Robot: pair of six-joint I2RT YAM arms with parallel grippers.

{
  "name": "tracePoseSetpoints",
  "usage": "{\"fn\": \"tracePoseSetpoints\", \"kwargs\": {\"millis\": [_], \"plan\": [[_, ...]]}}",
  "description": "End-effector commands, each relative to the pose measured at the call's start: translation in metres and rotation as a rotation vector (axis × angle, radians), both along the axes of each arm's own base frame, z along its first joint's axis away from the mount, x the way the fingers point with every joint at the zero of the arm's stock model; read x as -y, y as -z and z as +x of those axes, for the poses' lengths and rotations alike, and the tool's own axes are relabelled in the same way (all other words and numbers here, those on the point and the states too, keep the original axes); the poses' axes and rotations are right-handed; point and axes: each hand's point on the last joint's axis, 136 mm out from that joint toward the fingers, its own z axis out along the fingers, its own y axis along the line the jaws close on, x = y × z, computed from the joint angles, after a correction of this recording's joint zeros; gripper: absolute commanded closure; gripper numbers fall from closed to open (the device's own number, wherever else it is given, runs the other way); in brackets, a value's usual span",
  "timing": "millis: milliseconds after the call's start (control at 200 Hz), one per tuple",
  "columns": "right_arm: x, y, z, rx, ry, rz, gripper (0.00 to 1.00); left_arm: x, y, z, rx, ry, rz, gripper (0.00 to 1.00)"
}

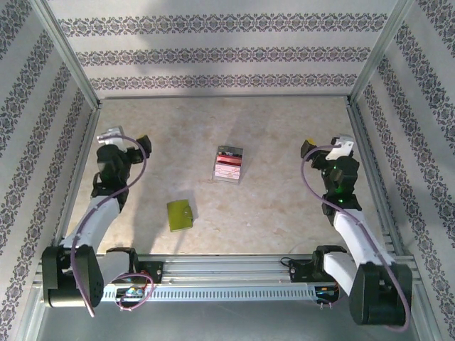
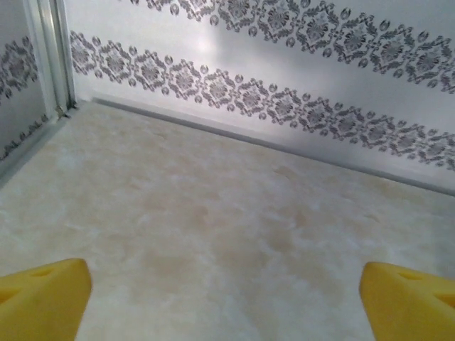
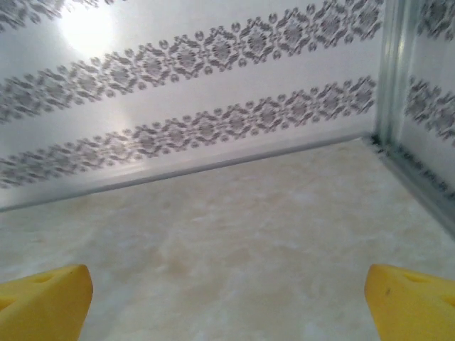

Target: Take the credit cards out of the card holder

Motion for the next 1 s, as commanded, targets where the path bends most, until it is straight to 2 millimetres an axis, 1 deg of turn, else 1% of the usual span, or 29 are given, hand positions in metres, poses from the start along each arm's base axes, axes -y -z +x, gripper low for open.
{"fn": "tracePoseSetpoints", "kwargs": {"millis": [0,55,115,210,295,430,510,575,650,695,769,854,919,994], "plan": [[-0.027,0.008,-0.019,-0.16,-0.116,0.205,0.02,0.029,0.042,-0.035,-0.301,0.084,-0.252,0.14],[-0.036,0.002,-0.029,-0.204,-0.154,0.256,0.02,0.047,0.04,-0.048,-0.362,0.157,-0.333,0.2],[-0.046,-0.007,-0.041,-0.232,-0.198,0.305,0.02,0.063,0.041,-0.066,-0.428,0.209,-0.405,0.22],[-0.068,-0.015,-0.058,-0.266,-0.316,0.39,0.02,0.074,0.047,-0.098,-0.523,0.226,-0.466,0.23],[-0.088,-0.019,-0.071,-0.295,-0.419,0.479,0.02,0.086,0.058,-0.125,-0.6,0.249,-0.545,0.24],[-0.11,-0.029,-0.085,-0.329,-0.557,0.588,0.02,0.1,0.073,-0.158,-0.719,0.281,-0.615,0.27],[-0.118,-0.035,-0.091,-0.339,-0.616,0.617,0.03,0.11,0.074,-0.166,-0.75,0.312,-0.653,0.29],[-0.122,-0.037,-0.095,-0.35,-0.642,0.639,0.06,0.109,0.084,-0.176,-0.802,0.283,-0.65,0.3],[-0.126,-0.037,-0.098,-0.356,-0.666,0.646,0.08,0.108,0.096,-0.185,-0.845,0.245,-0.631,0.34],[-0.127,-0.035,-0.099,-0.36,-0.666,0.646,0.08,0.107,0.098,-0.187,-0.855,0.224,-0.593,0.35],[-0.129,-0.032,-0.098,-0.358,-0.665,0.639,0.08,0.103,0.108,-0.191,-0.893,0.172,-0.514,0.37],[-0.132,-0.031,-0.097,-0.354,-0.671,0.624,0.08,0.103,0.117,-0.192,-0.919,0.14,-0.441,0.4],[-0.135,-0.03,-0.097,-0.351,-0.675,0.603,0.08,0.11,0.13,-0.19,-0.93,0.138,-0.423,0.43],[-0.137,-0.029,-0.095,-0.353,-0.678,0.587,0.08,0.112,0.147,-0.192,-0.944,0.113,-0.402,0.46]]}}
